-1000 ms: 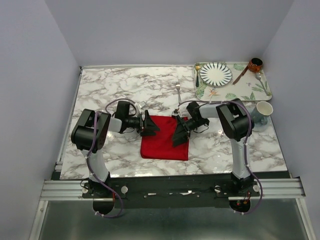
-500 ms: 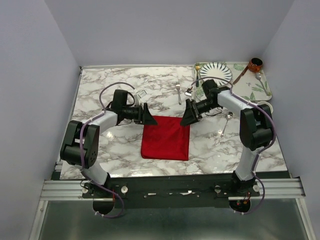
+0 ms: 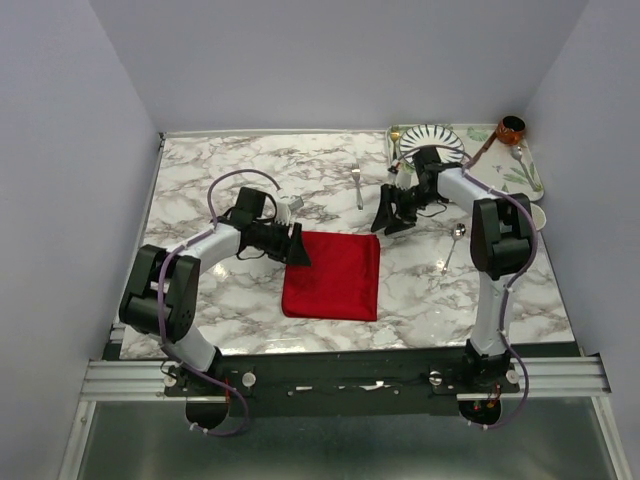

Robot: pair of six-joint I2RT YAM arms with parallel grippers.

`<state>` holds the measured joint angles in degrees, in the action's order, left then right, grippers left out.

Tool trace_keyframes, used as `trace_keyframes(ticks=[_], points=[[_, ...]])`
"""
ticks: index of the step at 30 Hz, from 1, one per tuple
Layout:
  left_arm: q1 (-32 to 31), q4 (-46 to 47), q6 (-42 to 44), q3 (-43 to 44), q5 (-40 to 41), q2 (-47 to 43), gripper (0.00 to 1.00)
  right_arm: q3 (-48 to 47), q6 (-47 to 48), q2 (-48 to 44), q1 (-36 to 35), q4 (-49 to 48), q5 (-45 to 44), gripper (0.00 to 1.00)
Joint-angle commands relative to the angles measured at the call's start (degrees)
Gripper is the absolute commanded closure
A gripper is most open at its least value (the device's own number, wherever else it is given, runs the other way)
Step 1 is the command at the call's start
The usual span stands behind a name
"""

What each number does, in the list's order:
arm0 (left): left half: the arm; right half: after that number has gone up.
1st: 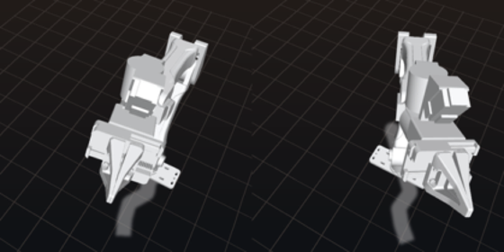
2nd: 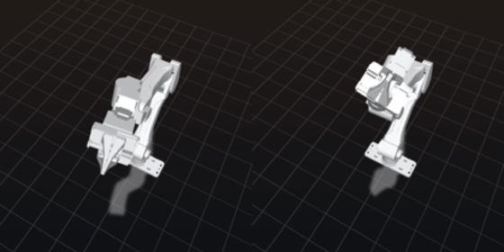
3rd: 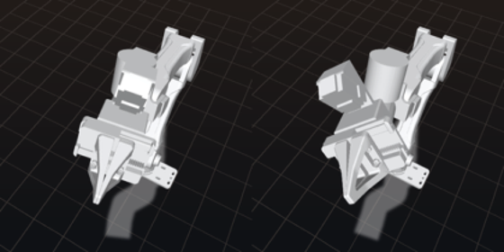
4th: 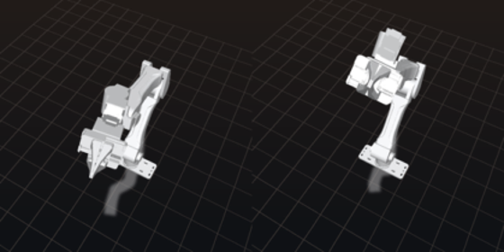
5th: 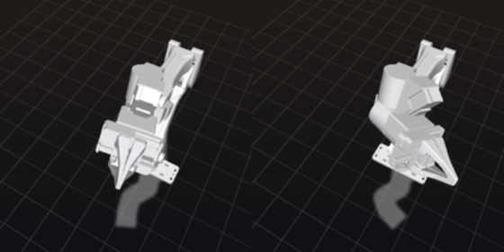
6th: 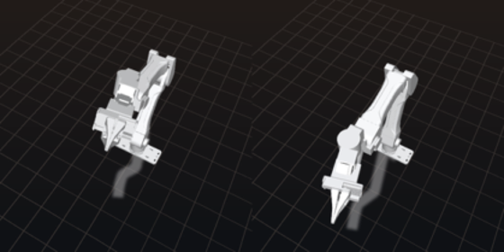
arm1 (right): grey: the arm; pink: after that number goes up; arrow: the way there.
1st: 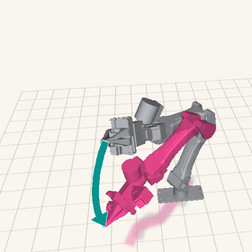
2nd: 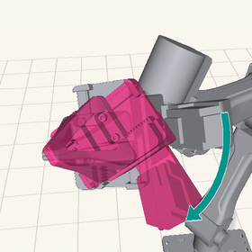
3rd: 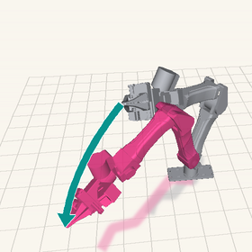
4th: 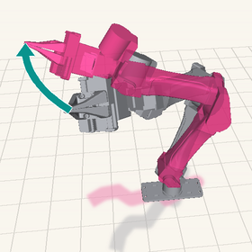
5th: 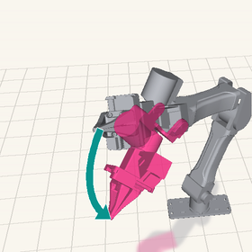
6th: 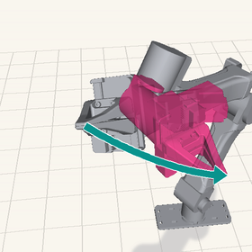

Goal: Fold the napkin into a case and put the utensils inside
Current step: Smooth out the lower triangle-folded napkin at the center of the board, then pick up the lower triangle-folded napkin from the center of the board.

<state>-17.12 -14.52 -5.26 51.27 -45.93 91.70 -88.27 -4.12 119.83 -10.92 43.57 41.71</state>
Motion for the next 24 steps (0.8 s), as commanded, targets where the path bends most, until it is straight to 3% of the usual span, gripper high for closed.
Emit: trace_keyframes(ticks=[1,10,18,22,24], points=[[-1.59,-3.93,4.20,2.17,3.66,3.13,0.39,-3.14,-1.59,4.35,-0.42,-0.59,-1.29,0.34],[-2.39,-4.37,4.82,4.54,4.71,6.38,0.39,-3.05,-0.98,6.91,-1.47,0.90,2.67,0.35],[-2.91,-4.99,4.46,5.16,5.68,8.32,0.41,-4.54,0.08,8.31,-1.65,3.45,5.13,0.49],[-2.91,-5.16,4.29,5.25,5.77,9.02,0.41,-5.25,0.60,8.05,-1.65,3.89,5.31,0.64],[-2.83,-5.16,4.29,5.34,6.03,9.20,0.41,-5.42,1.13,7.44,-1.65,4.06,5.40,0.65]])
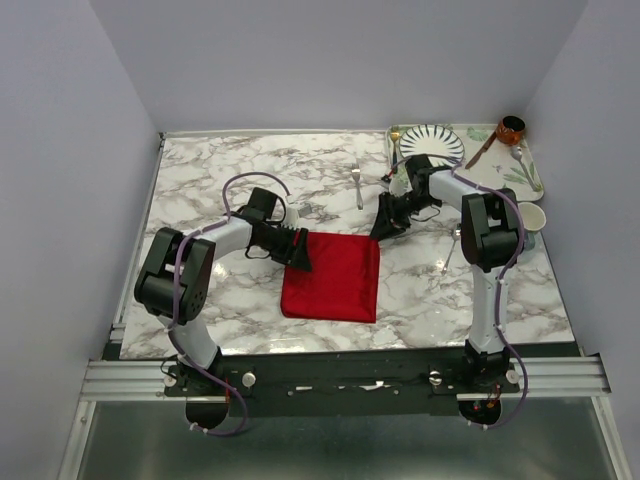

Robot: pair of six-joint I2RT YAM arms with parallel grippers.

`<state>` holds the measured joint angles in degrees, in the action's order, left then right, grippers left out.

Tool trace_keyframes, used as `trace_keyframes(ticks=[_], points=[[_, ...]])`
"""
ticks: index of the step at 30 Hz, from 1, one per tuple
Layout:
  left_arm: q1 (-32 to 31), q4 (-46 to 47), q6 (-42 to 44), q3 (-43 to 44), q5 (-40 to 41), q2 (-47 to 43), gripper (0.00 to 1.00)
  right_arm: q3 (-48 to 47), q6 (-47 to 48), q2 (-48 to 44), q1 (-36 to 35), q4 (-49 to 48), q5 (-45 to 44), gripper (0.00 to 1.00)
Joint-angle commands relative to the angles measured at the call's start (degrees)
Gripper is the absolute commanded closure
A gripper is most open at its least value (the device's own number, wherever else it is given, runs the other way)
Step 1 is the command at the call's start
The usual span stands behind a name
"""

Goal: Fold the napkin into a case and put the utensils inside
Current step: Pick up the lower triangle-folded napkin from the center of the board.

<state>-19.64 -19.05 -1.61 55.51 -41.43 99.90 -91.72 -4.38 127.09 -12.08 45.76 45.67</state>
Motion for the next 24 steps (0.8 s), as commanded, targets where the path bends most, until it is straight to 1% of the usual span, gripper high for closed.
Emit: trace_keyframes(ticks=[1,3,4,6,7,8,13,17,24], points=[[-0.40,-0.64,0.55,1.18,1.70,1.18,0.42,-1.97,1.57,-0.08,-0.41,1.88,1.61,0.70],[-0.31,-0.73,0.38,1.27,1.88,1.53,0.42,-1.97,2.36,-0.61,-0.49,2.14,2.14,0.76],[-0.31,-0.81,0.29,1.45,2.05,1.79,0.42,-2.14,2.62,-0.79,-0.49,2.58,2.14,0.83],[-0.31,-0.99,-0.06,1.71,2.14,2.06,0.43,-2.32,3.94,-0.88,-0.67,3.11,2.41,0.89],[-0.31,-1.08,-0.24,1.89,2.14,2.40,0.43,-2.41,3.94,-1.22,-1.02,3.54,2.49,0.97],[-0.40,-1.08,-0.41,1.97,2.14,2.49,0.43,-2.32,6.21,-1.31,-1.11,3.64,2.49,0.99],[-0.40,-0.90,-1.47,2.33,3.19,3.28,0.43,-2.41,11.05,-2.54,-3.12,4.86,2.41,0.99],[-0.31,-0.99,-2.26,2.68,3.20,3.73,0.43,-1.88,16.15,-5.09,-5.23,4.87,-0.58,0.99],[-0.40,-1.08,-3.49,3.38,3.90,5.31,0.43,-0.04,20.64,-8.43,-8.31,4.96,-3.30,0.99]])
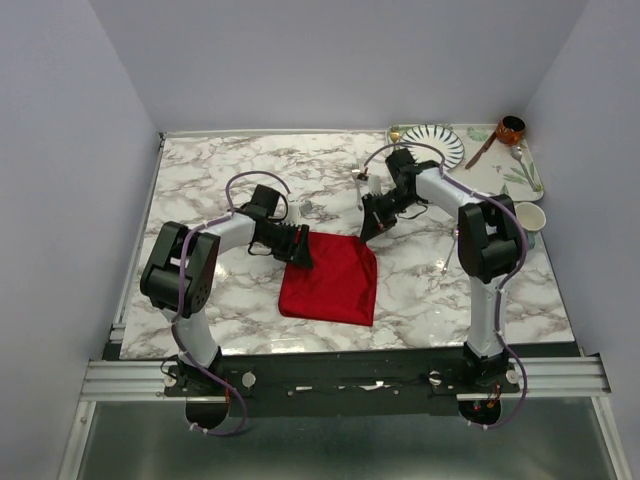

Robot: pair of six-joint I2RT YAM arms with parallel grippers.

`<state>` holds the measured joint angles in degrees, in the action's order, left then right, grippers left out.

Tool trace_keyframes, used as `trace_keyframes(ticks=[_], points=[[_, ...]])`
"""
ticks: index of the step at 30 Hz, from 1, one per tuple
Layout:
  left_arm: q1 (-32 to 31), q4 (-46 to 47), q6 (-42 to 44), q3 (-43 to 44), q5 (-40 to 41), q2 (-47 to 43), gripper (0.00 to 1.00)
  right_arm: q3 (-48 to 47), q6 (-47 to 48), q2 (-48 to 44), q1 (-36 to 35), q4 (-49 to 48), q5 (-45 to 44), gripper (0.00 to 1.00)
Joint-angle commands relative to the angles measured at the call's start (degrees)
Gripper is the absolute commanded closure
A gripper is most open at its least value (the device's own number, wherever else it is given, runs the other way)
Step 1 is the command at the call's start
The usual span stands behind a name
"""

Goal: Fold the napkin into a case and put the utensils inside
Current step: Pick up the lower triangle-folded napkin from the center of the board, then fold the lower triangle-folded napkin at the center of the board.

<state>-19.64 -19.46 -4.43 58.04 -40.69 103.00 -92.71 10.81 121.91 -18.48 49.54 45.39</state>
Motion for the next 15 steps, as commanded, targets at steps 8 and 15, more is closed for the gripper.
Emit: trace_keyframes(ticks=[8,15], points=[[-0.31,-0.84,-1.72,1.37,3.68,3.52,0.45,6.12,10.54,-6.06,-6.48,0.04,-7.06,0.99],[-0.40,-0.66,-2.96,2.08,3.95,4.93,0.46,13.85,13.71,-8.26,-8.85,-4.01,-11.89,0.99]])
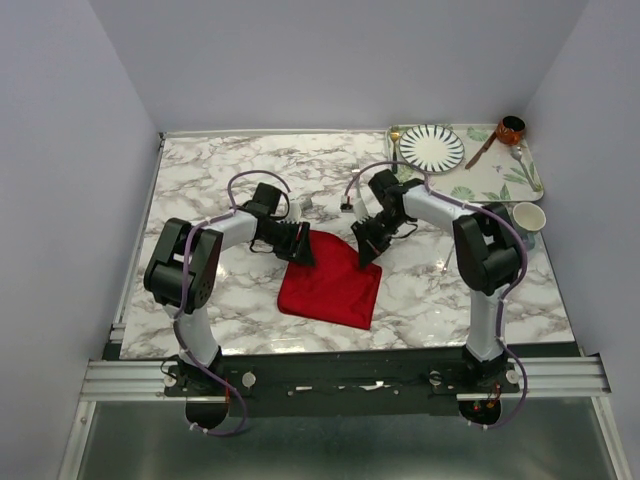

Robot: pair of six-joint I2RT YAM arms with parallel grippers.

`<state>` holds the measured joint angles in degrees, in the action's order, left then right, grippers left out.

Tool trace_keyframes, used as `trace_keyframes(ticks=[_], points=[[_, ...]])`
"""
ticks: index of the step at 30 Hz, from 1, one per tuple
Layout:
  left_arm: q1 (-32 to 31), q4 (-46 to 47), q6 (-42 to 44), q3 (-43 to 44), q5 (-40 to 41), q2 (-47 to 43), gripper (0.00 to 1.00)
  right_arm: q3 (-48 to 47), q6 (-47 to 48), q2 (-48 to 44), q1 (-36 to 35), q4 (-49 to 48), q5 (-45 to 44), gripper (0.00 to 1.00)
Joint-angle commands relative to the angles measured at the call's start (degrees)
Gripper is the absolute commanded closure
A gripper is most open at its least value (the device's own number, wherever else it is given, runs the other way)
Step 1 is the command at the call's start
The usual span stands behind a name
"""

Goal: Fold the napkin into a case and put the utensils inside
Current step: Fold the lower triangle-folded napkin at the center of the board.

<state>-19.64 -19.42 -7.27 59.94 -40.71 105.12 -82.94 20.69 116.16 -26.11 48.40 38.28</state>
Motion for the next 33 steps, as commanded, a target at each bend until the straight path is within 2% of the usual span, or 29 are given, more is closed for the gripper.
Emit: trace_keyframes(ticks=[1,6,9,10,13,16,17,19,20,21,22,23,26,29,33], points=[[-0.31,-0.88,-0.12,0.44,3.97,3.07,0.46,4.71,4.27,-2.60,-1.40,-3.66,-5.32,0.99],[0.21,-0.80,-0.29,0.79,3.27,2.46,0.47,6.21,6.12,-2.34,-1.40,-4.98,-7.61,0.99],[2.23,2.17,-0.38,-0.79,-2.42,-1.40,0.48,5.86,6.38,-2.60,-1.40,-4.99,-7.78,0.99],[2.50,3.15,0.75,-2.18,-5.84,-5.24,0.48,5.33,6.30,-2.78,-1.40,-5.07,-7.70,0.99],[1.62,3.95,7.41,-4.39,-8.68,-13.50,0.51,4.72,6.29,-3.04,-1.49,-4.37,-7.26,0.99],[-1.35,-1.31,17.43,-4.83,-9.04,-18.61,0.58,4.19,6.56,-3.31,-1.49,-3.67,-6.99,0.99],[-2.41,-2.19,24.08,-6.05,-7.04,-19.85,0.63,4.19,6.91,-3.39,-1.40,-3.40,-6.91,0.99],[-6.70,-1.77,29.83,-8.69,-3.96,-24.23,0.67,4.36,7.08,-3.48,-1.40,-3.14,-6.73,0.99],[-8.47,-0.89,34.73,-12.10,-1.94,-25.57,0.75,4.36,7.26,-3.48,-1.49,-2.96,-6.73,0.99],[-10.75,1.38,36.34,-13.61,3.91,-26.71,0.79,4.27,7.35,-3.40,-1.49,-2.79,-6.82,0.99],[-12.86,2.45,37.93,-14.93,6.23,-27.85,0.83,4.19,7.35,-3.31,-1.49,-2.70,-6.82,0.99],[-16.54,3.41,38.81,-16.86,8.95,-28.04,0.87,4.10,7.26,-3.31,-1.49,-2.53,-6.73,0.99],[-21.82,6.50,39.96,-17.32,17.66,-25.77,0.93,3.92,7.17,-3.57,-1.58,-2.35,-6.29,0.99],[-23.69,8.95,39.70,-16.96,23.12,-23.47,0.99,3.48,7.09,-3.75,-1.58,-2.17,-6.03,0.99],[-26.58,8.97,41.01,-16.44,26.99,-20.67,1.00,3.31,7.35,-4.01,-1.58,-1.82,-5.59,0.99]])
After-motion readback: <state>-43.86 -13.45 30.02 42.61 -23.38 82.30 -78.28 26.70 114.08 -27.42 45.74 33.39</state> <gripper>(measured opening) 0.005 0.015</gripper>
